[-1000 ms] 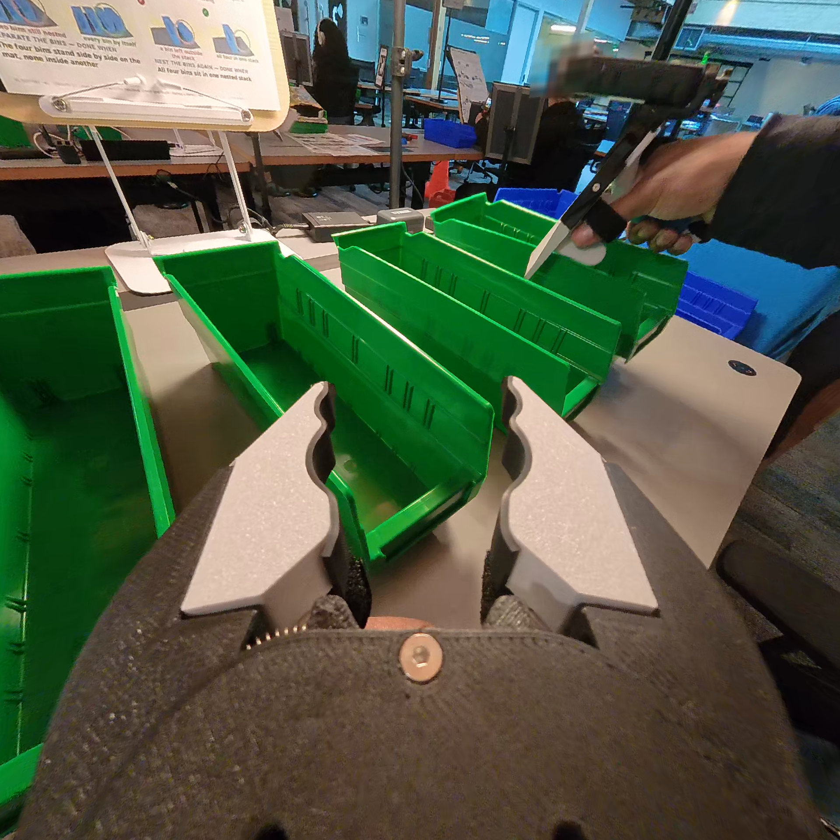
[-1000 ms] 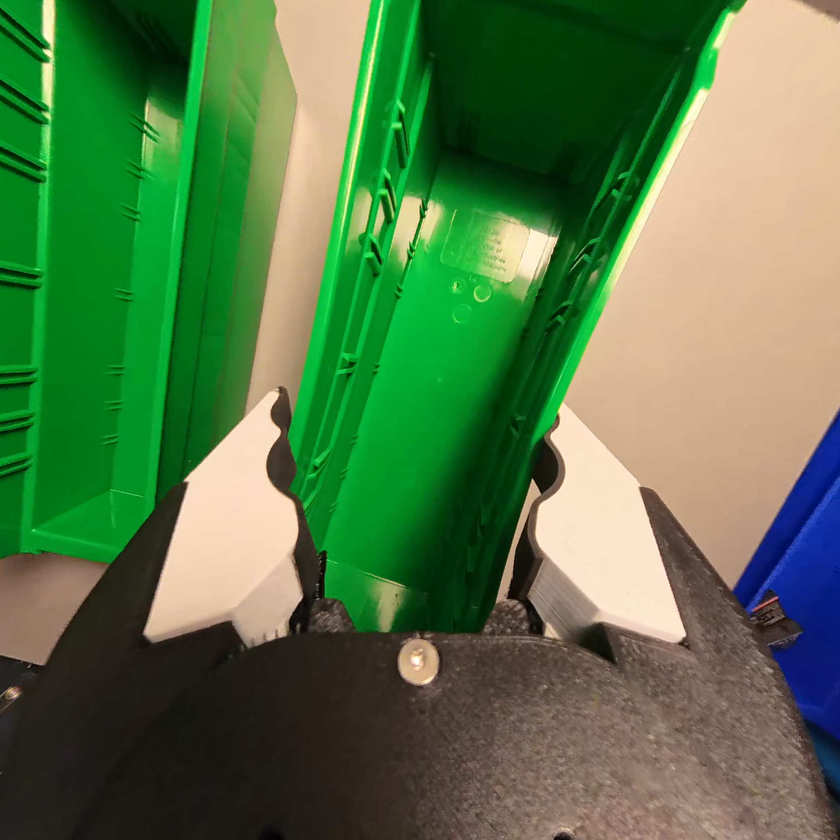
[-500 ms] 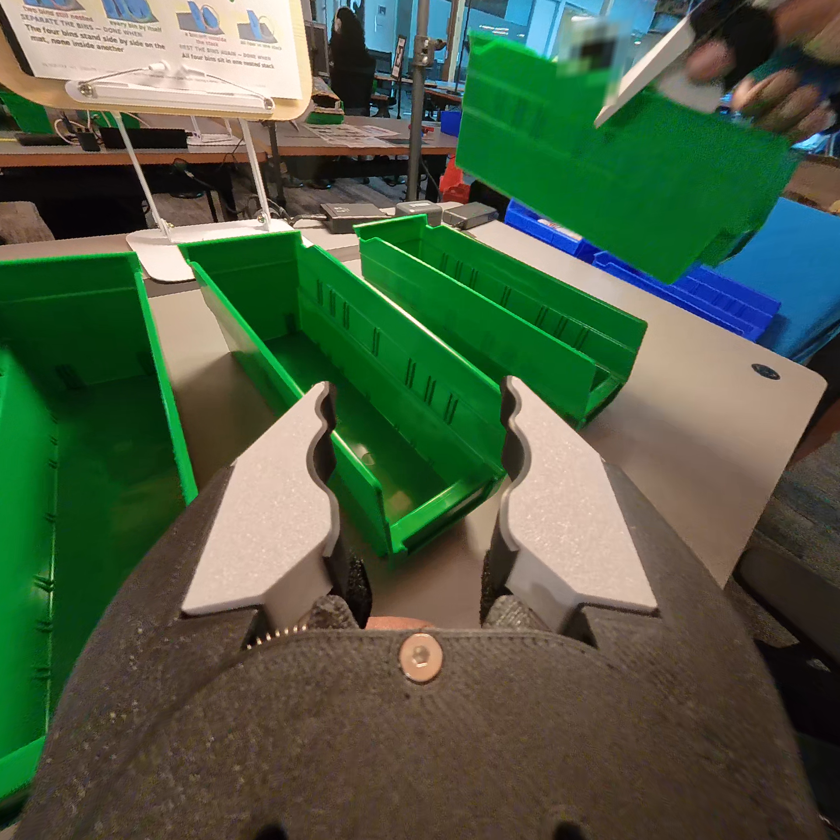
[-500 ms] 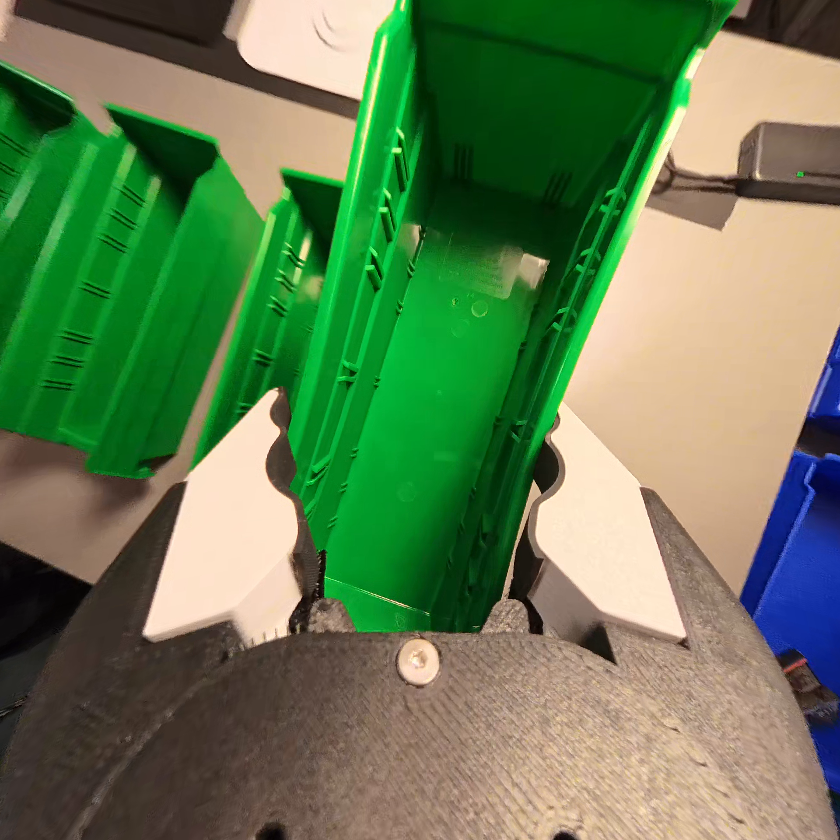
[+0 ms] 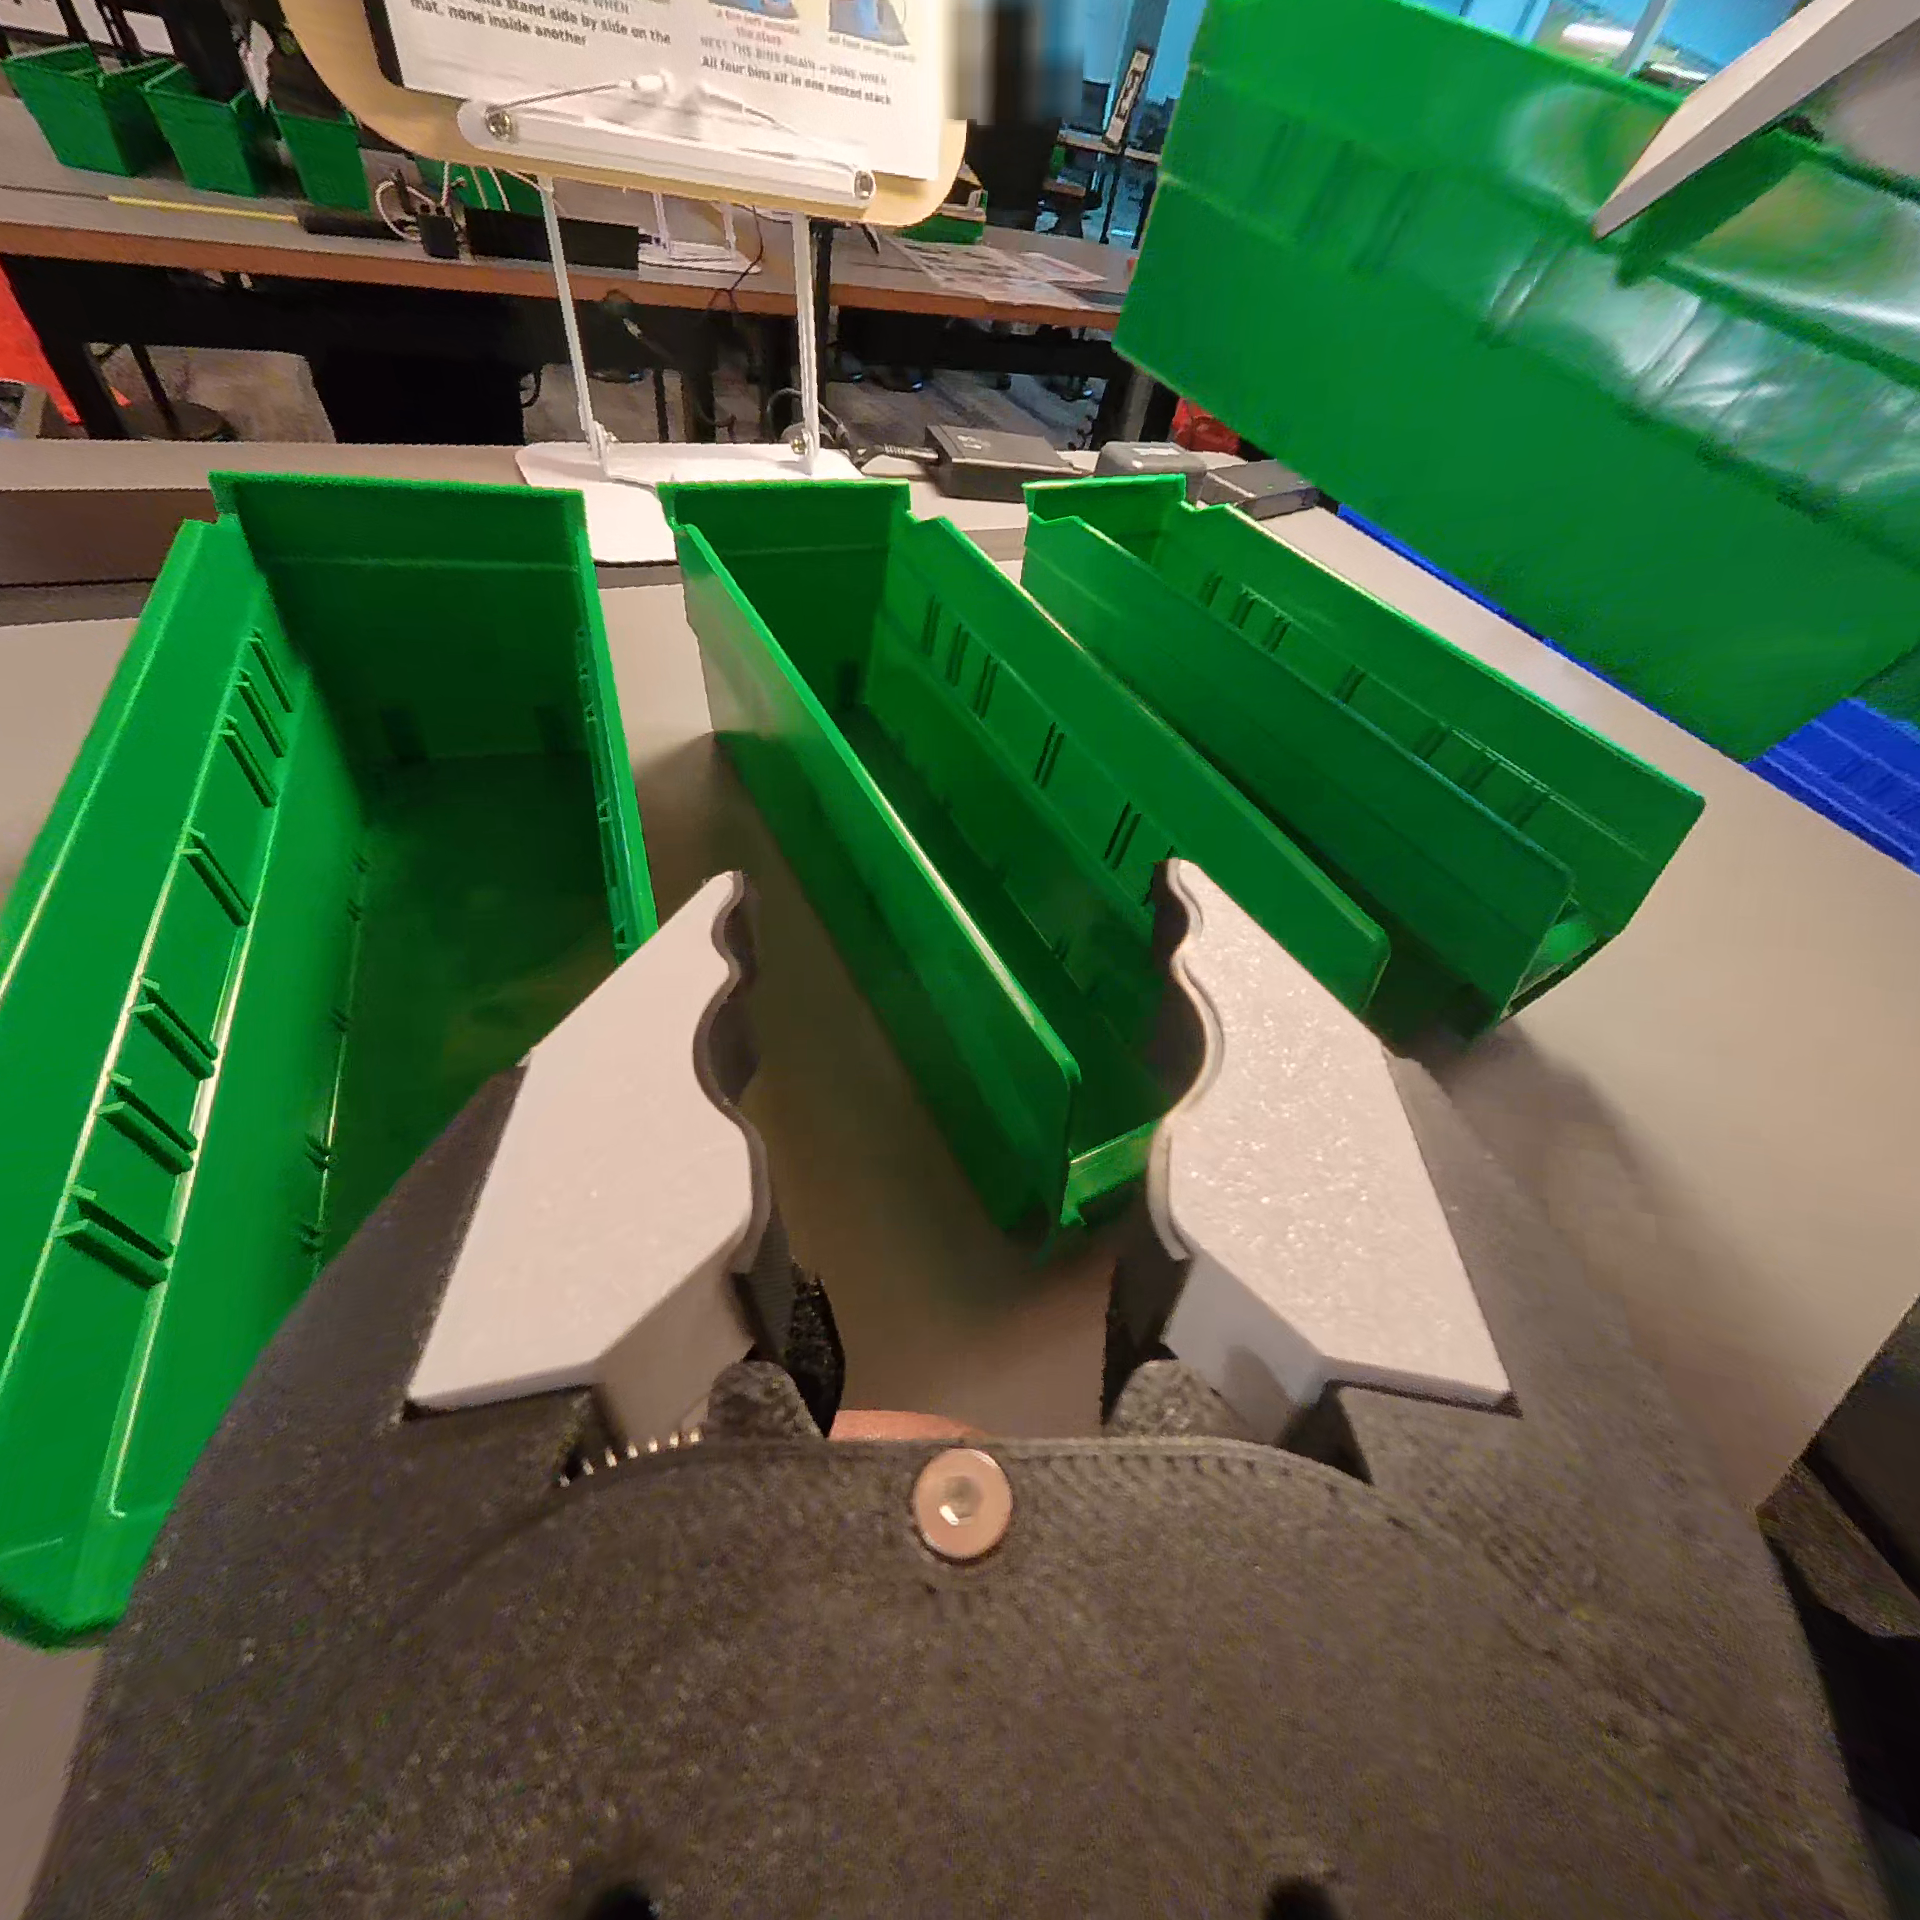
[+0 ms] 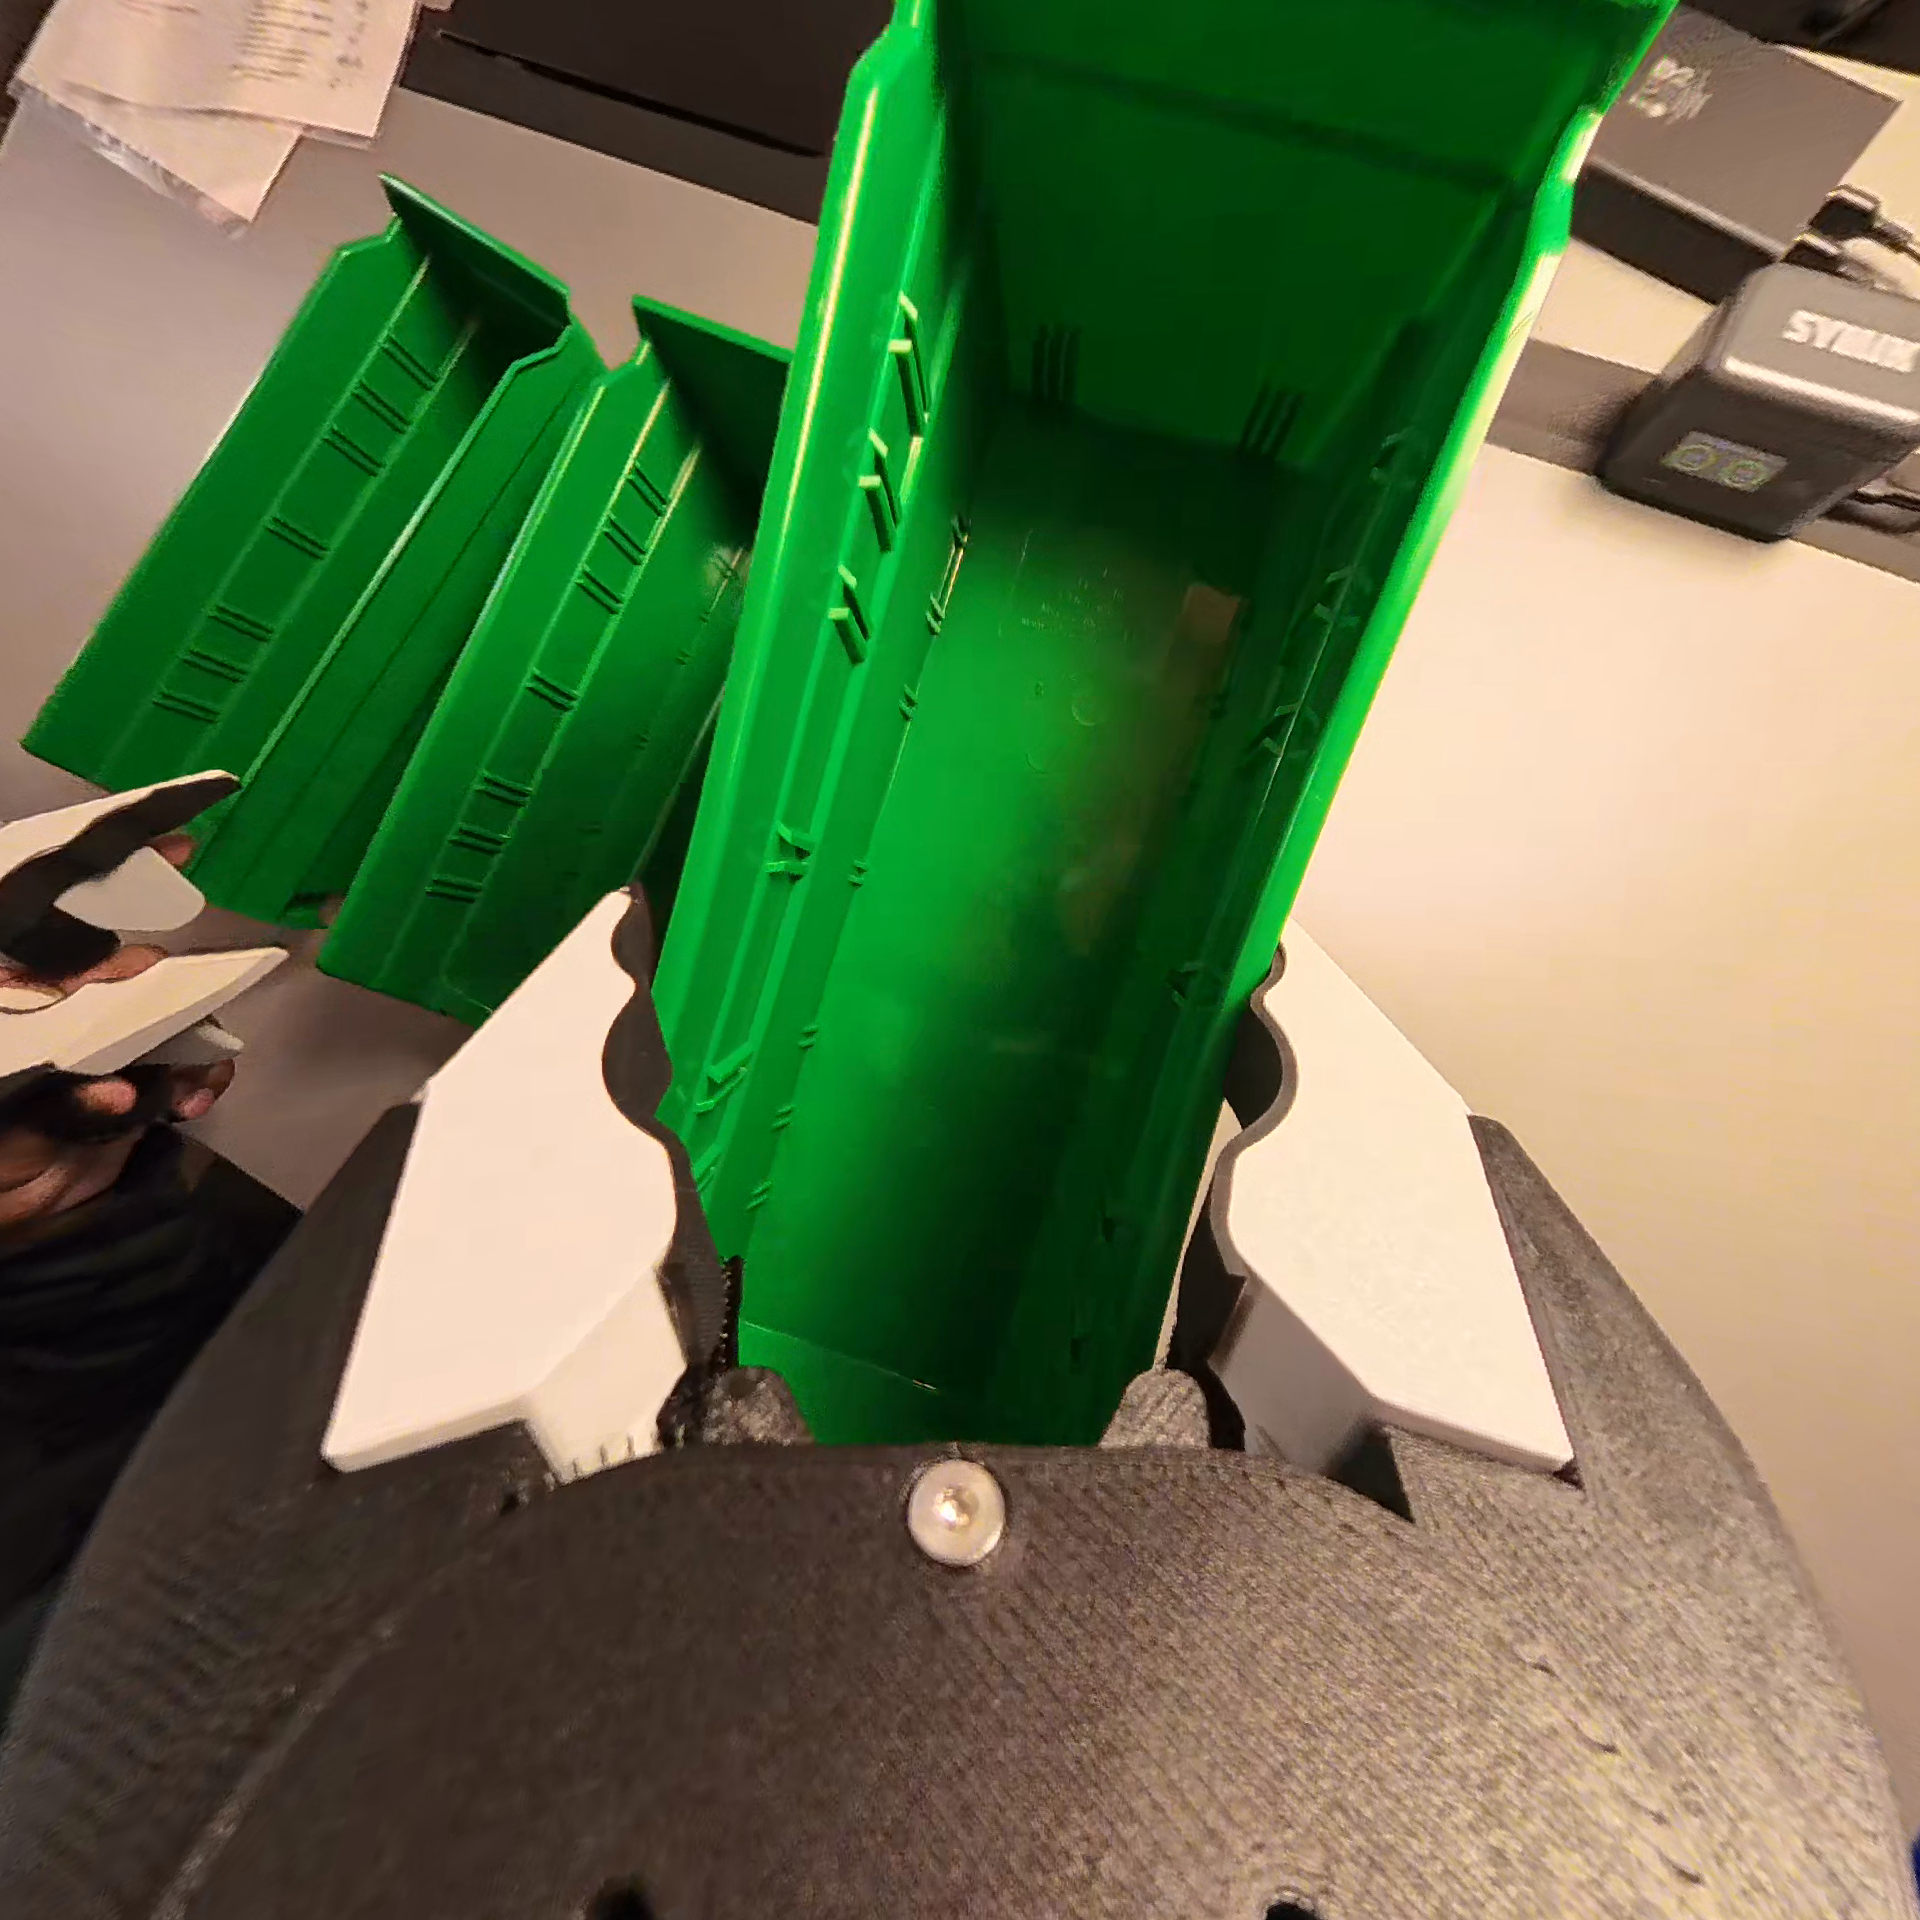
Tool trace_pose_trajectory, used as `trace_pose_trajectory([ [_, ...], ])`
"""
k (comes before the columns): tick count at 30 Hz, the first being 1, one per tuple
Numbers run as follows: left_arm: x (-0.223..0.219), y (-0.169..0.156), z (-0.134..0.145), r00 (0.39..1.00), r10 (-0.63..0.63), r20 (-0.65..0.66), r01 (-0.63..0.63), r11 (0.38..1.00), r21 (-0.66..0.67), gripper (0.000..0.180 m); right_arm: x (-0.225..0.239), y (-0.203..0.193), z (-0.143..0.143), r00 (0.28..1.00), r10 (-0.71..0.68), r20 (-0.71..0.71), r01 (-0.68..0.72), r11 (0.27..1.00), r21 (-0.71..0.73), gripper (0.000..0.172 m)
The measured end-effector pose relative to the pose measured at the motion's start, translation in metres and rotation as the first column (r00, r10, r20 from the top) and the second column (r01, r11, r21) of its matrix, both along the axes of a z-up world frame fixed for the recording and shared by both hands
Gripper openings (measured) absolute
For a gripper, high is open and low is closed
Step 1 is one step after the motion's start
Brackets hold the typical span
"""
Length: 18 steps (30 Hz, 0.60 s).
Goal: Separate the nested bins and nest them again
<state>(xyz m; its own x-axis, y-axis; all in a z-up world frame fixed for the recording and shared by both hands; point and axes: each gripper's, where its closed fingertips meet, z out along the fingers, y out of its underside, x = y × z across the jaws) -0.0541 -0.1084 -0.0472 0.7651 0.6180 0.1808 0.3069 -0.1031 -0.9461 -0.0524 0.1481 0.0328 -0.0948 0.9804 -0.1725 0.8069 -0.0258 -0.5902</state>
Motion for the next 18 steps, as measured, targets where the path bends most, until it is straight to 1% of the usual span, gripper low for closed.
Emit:
trace_pose_trajectory([
  [6,0.004,0.001,0.003,1.0,-0.014,-0.004,0.014,1.0,0.007,0.076,-0.002,-0.019,-0.013,1.0,0.009,0.028,-0.009,1.0,0.009,0.111],
  [14,0.007,0.003,0.003,1.0,-0.022,-0.008,0.022,1.0,0.0,0.075,-0.004,-0.028,-0.042,0.997,-0.006,0.074,0.006,1.0,0.0,0.113],
  [18,0.008,0.004,0.002,1.0,-0.028,-0.006,0.027,1.0,-0.002,0.075,-0.01,-0.031,-0.044,0.998,-0.017,0.068,0.018,1.0,-0.012,0.113],
])
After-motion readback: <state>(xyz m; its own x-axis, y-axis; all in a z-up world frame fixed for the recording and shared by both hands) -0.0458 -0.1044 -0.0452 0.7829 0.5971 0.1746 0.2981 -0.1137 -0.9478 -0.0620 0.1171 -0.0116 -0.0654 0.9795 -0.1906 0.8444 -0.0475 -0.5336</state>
